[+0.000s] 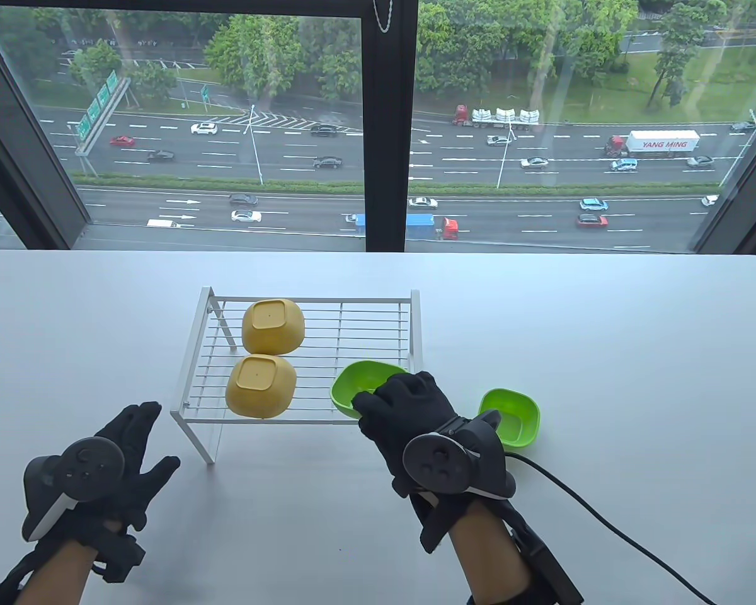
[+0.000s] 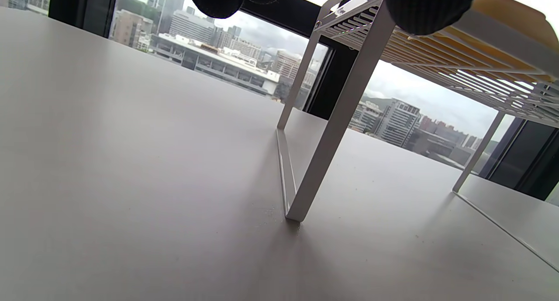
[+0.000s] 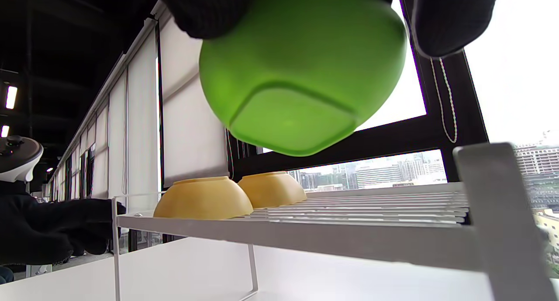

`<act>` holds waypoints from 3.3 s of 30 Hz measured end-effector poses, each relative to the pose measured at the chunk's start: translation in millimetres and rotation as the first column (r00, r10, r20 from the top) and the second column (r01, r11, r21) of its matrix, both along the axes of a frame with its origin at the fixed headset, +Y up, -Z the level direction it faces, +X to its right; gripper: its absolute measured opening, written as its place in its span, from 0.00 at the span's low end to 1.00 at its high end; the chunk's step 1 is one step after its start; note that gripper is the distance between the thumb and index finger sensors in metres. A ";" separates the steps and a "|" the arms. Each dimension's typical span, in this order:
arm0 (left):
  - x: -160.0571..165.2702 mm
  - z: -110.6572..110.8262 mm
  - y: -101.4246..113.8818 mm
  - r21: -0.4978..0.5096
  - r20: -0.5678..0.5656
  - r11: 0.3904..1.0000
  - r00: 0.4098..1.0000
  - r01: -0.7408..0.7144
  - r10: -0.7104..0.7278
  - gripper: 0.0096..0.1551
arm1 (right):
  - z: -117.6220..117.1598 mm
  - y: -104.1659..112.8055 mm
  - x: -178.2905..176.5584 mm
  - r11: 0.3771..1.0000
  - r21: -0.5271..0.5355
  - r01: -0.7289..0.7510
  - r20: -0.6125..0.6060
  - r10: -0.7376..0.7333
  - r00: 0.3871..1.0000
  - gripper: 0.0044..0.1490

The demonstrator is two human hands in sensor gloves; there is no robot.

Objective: Flip small dish upside down onto kitchen shelf

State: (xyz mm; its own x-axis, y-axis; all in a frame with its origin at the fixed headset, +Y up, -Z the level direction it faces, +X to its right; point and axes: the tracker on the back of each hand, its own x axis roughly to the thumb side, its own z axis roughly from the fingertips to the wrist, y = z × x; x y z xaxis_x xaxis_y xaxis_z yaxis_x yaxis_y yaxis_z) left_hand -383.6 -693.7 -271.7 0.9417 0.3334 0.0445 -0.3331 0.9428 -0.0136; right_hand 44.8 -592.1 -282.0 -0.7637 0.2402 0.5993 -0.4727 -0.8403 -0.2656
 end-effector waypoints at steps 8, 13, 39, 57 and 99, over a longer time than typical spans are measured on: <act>0.9 0.2 -2.3 -0.016 -0.003 1.000 1.000 0.012 -0.012 0.50 | -29.2 9.6 -12.3 0.996 -0.085 -0.017 0.031 0.020 0.999 0.28; 1.5 0.7 -2.1 -0.019 -0.006 1.000 1.000 0.016 -0.016 0.50 | -44.0 13.9 -19.1 0.993 -0.118 -0.022 0.043 0.027 0.999 0.28; 6.8 -1.8 -5.6 -0.043 0.023 0.999 0.999 0.023 -0.022 0.49 | -116.5 31.0 -72.0 0.958 -0.269 -0.100 0.211 0.160 0.964 0.42; 5.3 -3.3 -4.4 -0.042 0.026 0.999 1.000 -0.012 0.013 0.48 | -152.0 13.6 -67.7 0.841 -0.537 0.070 0.294 0.108 0.950 0.50; 0.4 -1.9 -3.4 -0.049 0.060 0.996 0.996 -0.068 0.071 0.47 | -188.8 -11.2 -68.1 0.797 -0.602 0.054 0.483 0.309 0.819 0.40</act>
State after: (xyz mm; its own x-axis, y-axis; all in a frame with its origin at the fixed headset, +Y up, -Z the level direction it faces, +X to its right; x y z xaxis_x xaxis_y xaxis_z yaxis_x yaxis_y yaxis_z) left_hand -383.2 -697.1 -273.5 0.9121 0.4012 0.0849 -0.3951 0.9151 -0.0803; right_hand -23.3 -603.3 -470.8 -0.9548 0.2661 -0.1320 -0.2808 -0.9537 0.1082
